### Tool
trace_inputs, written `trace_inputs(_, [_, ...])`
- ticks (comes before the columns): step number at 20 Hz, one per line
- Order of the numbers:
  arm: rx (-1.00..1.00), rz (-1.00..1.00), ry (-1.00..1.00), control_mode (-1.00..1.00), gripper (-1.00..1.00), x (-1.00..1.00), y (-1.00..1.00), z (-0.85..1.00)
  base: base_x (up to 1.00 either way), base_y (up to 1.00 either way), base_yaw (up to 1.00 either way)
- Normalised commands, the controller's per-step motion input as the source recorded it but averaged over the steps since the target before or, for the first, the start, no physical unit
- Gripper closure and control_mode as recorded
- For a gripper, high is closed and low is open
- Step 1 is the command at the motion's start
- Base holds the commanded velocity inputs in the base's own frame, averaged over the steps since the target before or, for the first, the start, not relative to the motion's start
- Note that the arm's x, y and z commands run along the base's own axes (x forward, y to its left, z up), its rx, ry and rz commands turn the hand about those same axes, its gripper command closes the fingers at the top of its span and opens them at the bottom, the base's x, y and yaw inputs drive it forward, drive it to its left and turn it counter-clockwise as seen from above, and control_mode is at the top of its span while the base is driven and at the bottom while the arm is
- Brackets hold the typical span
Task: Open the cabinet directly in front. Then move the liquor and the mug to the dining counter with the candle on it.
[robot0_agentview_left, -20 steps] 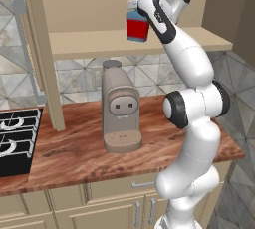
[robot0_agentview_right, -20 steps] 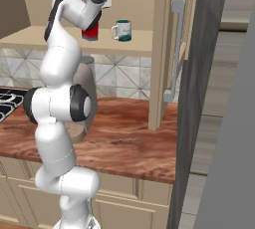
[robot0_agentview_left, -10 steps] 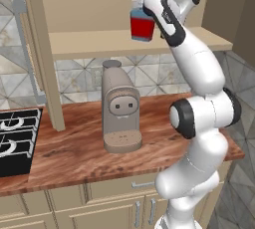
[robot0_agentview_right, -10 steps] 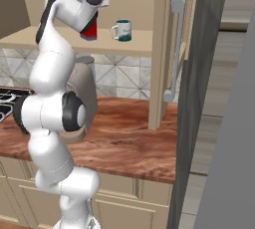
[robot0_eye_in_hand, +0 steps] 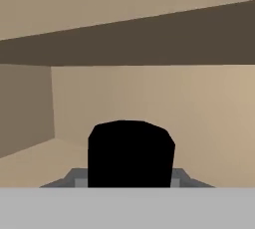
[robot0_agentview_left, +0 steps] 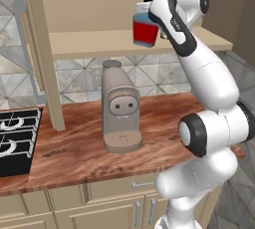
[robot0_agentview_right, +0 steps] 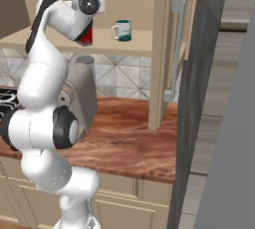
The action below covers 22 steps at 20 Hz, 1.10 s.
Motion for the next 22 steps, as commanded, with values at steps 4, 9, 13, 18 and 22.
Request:
trace_inputs(4, [0.13, -0.04, 0.00, -1.00, 1.00, -1.00, 0.00, 0.06, 0.00, 0.00, 0.00])
trace_inputs(9, [0.09, -0.06, 0.00, -1.00, 1.00, -1.00, 0.01, -0.20, 0.00, 0.00, 0.00])
trace_inputs(13, [0.04, -0.06, 0.00, -1.00, 1.00, -1.00, 0.22, -0.51, 0.00, 0.00, 0.00])
trace_inputs(18, [0.01, -0.04, -0.03, -1.00, 1.00, -1.00, 0.22, -0.42, 0.00, 0.00, 0.00])
trace_inputs(22, [-0.08, 0.00, -0.38, -1.00, 1.00, -0.79, 0.08, 0.00, 0.00, 0.00, 0.00])
